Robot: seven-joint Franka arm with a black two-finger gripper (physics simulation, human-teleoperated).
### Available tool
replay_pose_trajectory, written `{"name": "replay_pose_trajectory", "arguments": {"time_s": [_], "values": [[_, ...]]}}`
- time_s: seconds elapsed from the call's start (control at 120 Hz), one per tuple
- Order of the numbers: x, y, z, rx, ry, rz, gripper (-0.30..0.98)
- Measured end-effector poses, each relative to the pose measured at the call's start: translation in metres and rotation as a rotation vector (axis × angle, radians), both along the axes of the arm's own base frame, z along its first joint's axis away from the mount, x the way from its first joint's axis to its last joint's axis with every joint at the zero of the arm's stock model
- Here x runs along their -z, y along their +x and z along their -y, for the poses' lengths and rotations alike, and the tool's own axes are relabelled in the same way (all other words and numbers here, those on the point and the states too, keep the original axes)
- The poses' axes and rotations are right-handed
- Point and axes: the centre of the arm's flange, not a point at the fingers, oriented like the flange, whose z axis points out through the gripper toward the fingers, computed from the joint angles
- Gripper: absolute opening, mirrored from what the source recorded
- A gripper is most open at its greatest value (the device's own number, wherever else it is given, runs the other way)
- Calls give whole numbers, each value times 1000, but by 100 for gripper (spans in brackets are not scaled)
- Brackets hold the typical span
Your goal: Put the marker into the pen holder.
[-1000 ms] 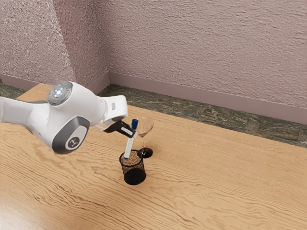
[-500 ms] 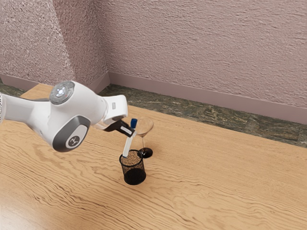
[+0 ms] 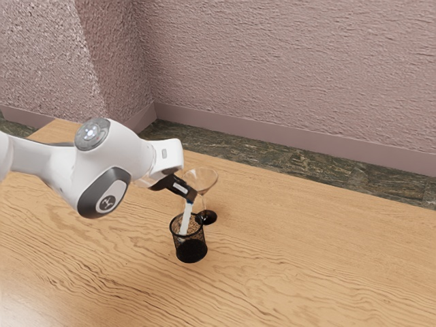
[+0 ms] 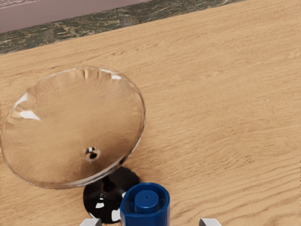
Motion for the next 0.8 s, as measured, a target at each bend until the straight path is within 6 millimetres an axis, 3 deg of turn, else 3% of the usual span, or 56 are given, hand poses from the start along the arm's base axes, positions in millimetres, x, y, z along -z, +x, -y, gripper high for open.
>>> {"name": "replay_pose_trajectory", "arguments": {"time_s": [0.117, 0.167, 0.2, 0.258, 0.325, 0.383, 0.433, 0.508, 0.558, 0.65, 0.8], "values": [[-4, 0, 0, -6, -3, 3, 44], [-16, 7, -7, -24, -10, 26, 49], [-37, 18, -13, -45, -14, 50, 52], [-90, 44, -19, -77, -16, 76, 56], [-148, 63, -25, -120, -18, 53, 59], [-199, 72, -44, -181, -22, 8, 61], [-227, 72, -64, -232, -20, -54, 63], [-252, 69, -85, -289, -14, -152, 65], [-265, 70, -94, -312, -6, -209, 65], [-269, 77, -105, -341, 8, -310, 67], [-261, 81, -119, -379, 20, -438, 68]]}}
